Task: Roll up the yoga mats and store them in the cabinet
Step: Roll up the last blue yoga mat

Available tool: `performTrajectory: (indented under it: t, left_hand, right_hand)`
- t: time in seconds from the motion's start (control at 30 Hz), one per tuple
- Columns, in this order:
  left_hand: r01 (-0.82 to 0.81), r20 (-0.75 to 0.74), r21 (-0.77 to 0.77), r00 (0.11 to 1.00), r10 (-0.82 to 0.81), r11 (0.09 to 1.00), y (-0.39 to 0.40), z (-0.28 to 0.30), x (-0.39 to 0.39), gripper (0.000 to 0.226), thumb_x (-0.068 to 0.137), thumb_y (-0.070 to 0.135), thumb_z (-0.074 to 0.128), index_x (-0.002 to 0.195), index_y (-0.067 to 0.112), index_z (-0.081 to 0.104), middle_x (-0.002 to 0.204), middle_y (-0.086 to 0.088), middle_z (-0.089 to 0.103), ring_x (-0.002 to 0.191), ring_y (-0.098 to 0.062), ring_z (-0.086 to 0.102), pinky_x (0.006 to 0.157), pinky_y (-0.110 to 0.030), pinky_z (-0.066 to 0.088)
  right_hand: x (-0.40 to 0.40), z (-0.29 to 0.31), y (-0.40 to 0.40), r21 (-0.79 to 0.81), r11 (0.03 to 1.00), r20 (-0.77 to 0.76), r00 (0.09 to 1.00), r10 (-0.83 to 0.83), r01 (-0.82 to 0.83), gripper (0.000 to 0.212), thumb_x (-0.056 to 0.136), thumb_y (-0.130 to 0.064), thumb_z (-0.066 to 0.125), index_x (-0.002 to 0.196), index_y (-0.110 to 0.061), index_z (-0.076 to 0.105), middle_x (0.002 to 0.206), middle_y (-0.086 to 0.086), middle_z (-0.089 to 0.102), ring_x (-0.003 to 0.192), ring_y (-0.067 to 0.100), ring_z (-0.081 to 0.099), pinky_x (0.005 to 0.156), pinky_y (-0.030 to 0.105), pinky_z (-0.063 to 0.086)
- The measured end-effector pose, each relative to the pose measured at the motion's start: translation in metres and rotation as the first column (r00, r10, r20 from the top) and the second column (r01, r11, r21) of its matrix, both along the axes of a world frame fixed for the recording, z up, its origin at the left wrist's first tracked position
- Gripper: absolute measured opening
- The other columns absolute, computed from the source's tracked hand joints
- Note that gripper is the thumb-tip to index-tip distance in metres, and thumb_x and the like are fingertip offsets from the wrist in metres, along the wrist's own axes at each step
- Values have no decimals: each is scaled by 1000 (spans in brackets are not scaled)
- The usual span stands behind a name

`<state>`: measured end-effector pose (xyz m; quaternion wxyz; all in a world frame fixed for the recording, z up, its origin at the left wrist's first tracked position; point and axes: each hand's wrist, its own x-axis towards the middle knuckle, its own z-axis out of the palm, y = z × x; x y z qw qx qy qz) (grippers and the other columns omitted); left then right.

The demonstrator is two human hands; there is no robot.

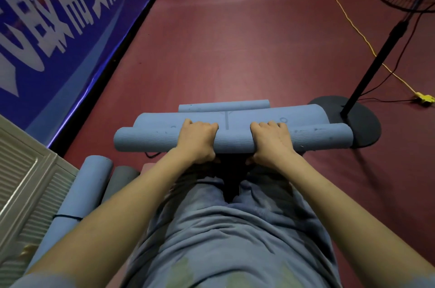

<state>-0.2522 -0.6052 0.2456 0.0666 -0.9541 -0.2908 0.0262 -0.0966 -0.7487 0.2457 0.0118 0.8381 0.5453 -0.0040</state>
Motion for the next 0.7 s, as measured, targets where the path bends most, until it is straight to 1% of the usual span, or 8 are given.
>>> performTrajectory:
  t: [0.07, 0.13, 0.2, 0.27, 0.4, 0.5, 0.57, 0.7]
  left_hand:
    - [13, -39, -40, 999, -14, 999, 5, 9, 4, 55, 61, 51, 82, 102, 25, 55, 96, 0, 70, 95, -29, 66, 79, -39, 32]
    - [46, -65, -47, 997, -49, 998, 6, 13, 6, 44, 62, 41, 77, 96, 25, 54, 90, 1, 68, 90, -29, 65, 76, -38, 32]
    - [73, -90, -53, 993, -77, 996, 2, 17, 4, 40, 61, 38, 76, 92, 24, 54, 87, 1, 67, 86, -28, 63, 77, -38, 36]
    - [86, -108, -49, 990, -91, 995, -7, 22, -1, 38, 62, 36, 75, 89, 23, 53, 85, 1, 67, 84, -28, 63, 79, -38, 39]
    - [111, -94, -30, 989, -113, 993, -39, 27, -24, 32, 65, 36, 70, 87, 24, 50, 85, 0, 67, 83, -28, 64, 77, -38, 35]
    - [146, -123, -40, 981, -150, 988, -73, 26, -44, 30, 68, 35, 68, 88, 25, 48, 87, 0, 66, 84, -28, 63, 77, -38, 31]
    - [146, -138, -50, 979, -151, 988, -88, 20, -53, 30, 69, 34, 67, 89, 25, 46, 89, 1, 67, 86, -27, 64, 76, -38, 27]
    - [76, -149, -124, 984, -95, 989, -84, 23, -47, 34, 65, 38, 71, 91, 26, 52, 91, 1, 69, 89, -27, 65, 75, -37, 30]
  right_hand:
    - [1, -8, -1, 72, 997, 39, 999, 9, -11, 71, 60, -55, 87, 111, -24, 48, 106, -2, 59, 101, 27, 57, 88, 42, 35]
    - [1, -16, -7, 143, 990, 61, 998, 11, -20, 64, 58, -44, 86, 107, -23, 49, 97, -3, 58, 90, 27, 58, 83, 41, 36]
    - [0, -16, -14, 181, 983, 66, 998, 0, -12, 57, 55, -36, 83, 101, -22, 51, 90, -2, 59, 83, 28, 58, 81, 42, 37]
    - [-5, -13, -21, 192, 981, 60, 998, -1, -10, 53, 55, -32, 82, 97, -22, 52, 87, -2, 60, 81, 29, 58, 81, 43, 37]
    - [-26, -10, -55, 235, 972, -6, 1000, 10, -9, 48, 55, -30, 78, 95, -23, 53, 87, -3, 61, 84, 29, 56, 80, 41, 37]
    - [-46, -16, -94, 294, 955, -27, 999, 39, -29, 44, 52, -24, 71, 94, -21, 57, 85, -2, 59, 82, 30, 55, 78, 41, 39]
    - [-55, -21, -112, 327, 944, -4, 998, 57, -53, 46, 52, -21, 69, 98, -19, 61, 90, 1, 61, 85, 32, 55, 81, 42, 39]
    - [-62, -24, -106, 366, 928, 44, 998, 53, -66, 61, 57, -20, 72, 116, -11, 63, 103, 9, 62, 96, 35, 56, 98, 47, 41]
